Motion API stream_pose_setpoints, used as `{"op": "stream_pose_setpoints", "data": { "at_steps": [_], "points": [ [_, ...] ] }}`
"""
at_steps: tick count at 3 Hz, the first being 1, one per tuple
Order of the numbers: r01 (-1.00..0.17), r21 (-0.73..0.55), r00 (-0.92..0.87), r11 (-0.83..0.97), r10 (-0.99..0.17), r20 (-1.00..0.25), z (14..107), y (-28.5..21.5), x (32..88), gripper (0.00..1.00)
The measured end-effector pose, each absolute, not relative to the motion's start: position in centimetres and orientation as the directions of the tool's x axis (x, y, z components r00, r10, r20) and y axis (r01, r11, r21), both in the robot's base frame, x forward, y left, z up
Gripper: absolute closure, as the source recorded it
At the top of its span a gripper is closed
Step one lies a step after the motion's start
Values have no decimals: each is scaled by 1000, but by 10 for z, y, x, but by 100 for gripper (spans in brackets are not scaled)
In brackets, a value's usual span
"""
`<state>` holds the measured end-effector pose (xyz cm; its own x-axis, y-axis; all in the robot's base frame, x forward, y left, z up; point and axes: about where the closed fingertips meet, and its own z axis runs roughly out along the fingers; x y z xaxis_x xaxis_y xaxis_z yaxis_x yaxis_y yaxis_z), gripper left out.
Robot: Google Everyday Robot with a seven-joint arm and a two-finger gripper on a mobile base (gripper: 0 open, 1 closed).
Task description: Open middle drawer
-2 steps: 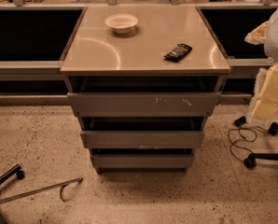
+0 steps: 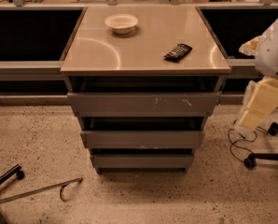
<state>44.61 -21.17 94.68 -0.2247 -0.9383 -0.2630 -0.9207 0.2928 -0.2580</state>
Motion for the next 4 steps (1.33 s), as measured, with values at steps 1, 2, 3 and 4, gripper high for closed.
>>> {"op": "stream_pose_setpoints", "data": {
  "at_steps": [1,2,3,4],
  "points": [
    [-910,-219,-275,351,-909,-313,879,-202,443,0],
    [-907,-177,-314,382,-893,-322,793,-189,457,0],
    [-899,-165,-328,405,-875,-357,728,-174,484,0],
    [-892,-185,-324,412,-869,-373,731,-173,490,0]
  ]
}}
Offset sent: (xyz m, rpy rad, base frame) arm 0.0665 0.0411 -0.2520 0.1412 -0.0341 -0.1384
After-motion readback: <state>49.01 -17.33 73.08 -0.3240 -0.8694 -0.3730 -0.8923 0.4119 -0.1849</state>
